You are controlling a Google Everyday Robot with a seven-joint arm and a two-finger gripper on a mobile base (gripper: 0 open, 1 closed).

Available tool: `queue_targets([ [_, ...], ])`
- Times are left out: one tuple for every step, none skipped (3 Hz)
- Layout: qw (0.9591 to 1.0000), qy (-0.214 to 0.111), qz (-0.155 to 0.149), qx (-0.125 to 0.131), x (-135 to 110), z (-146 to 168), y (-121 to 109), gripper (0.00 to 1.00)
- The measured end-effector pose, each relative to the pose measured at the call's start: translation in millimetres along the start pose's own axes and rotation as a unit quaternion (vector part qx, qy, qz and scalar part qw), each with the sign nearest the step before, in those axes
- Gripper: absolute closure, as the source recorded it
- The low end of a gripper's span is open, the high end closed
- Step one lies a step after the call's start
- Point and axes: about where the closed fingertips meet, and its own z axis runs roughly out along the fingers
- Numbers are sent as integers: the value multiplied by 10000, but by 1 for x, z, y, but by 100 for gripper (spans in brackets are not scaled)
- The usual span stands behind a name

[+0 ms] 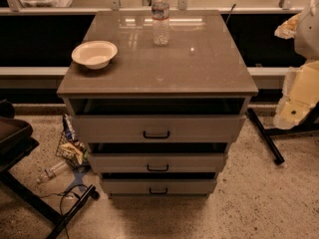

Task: Open bottom drawer

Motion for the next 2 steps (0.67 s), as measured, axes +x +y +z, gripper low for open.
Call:
queue_targets([
  [10000,-62,-5,78,-3,1,-1,0],
  [9990,-362,57,243,-8,24,1,0],
])
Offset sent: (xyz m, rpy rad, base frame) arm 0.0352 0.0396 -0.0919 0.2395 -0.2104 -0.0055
